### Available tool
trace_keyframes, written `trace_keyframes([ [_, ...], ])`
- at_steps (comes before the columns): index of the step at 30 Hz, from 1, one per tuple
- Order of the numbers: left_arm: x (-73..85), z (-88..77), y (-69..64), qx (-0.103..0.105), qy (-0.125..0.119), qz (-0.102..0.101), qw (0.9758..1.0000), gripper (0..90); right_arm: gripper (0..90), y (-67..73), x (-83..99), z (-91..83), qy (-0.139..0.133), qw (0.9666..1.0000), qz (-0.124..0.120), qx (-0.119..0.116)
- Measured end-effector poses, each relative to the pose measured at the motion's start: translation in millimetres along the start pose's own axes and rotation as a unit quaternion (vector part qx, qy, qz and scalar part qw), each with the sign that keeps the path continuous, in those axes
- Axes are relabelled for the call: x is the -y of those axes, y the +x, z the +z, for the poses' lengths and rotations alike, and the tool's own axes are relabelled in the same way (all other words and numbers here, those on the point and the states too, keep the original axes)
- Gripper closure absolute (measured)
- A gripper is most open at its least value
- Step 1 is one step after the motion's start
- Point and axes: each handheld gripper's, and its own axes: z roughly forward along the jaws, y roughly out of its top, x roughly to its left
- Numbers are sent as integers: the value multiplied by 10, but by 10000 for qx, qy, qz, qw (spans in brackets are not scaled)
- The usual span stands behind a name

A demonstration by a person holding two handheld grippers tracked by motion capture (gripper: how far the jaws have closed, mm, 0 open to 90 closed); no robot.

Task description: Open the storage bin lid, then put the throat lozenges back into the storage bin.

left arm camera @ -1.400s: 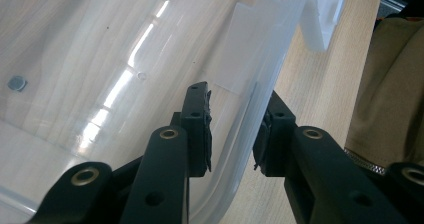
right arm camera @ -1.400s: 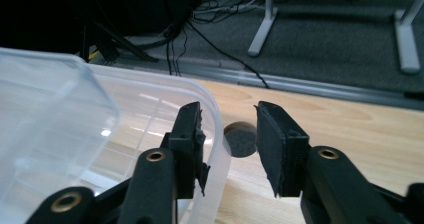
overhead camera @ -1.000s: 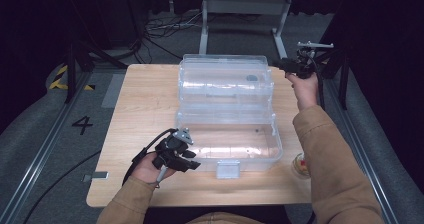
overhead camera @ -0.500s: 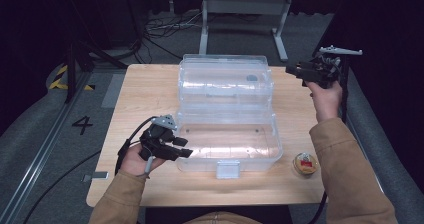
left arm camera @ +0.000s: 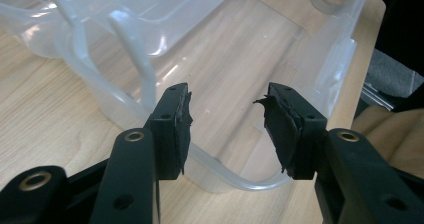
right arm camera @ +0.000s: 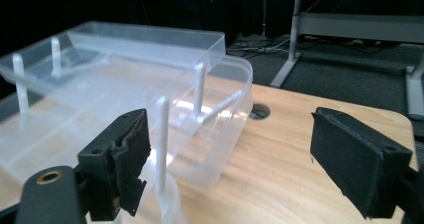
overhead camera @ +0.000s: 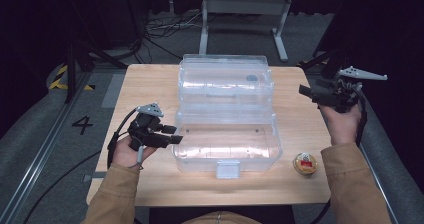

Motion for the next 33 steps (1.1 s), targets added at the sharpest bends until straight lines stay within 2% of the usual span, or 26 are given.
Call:
trace_keyframes([
  [2, -2, -19, 28, -45, -21, -47, 10000, 531, 169, 62, 51, -72, 123, 9998, -117, -38],
  [5, 3, -54, 58, -83, -87, -121, 9999, 531, 203, 124, 144, -187, 165, 9996, -240, -13],
  [8, 8, -72, 87, -153, -92, -162, 9997, 531, 209, 138, 226, -282, 143, 9997, -201, -18],
  [11, 18, -94, 110, -235, -79, -202, 9995, 531, 208, 124, 316, -401, 160, 9994, -286, 134],
  [15, 30, -134, 149, -308, -114, -258, 9991, 531, 206, 78, 370, -499, 236, 9993, -265, 113],
  [19, 45, -166, 186, -428, -83, -294, 9986, 528, 204, 35, 450, -530, 459, 9985, -255, 122],
  [25, 73, -184, 218, -493, -52, -359, 9981, 527, 200, -44, 594, -566, 793, 9968, -95, 83],
  [28, 87, -194, 235, -528, -50, -421, 9977, 526, 193, -77, 670, -577, 1007, 9949, -13, 68],
  [33, 102, -209, 263, -542, -74, -461, 9974, 526, 188, -84, 750, -557, 1298, 9914, -78, 166],
])
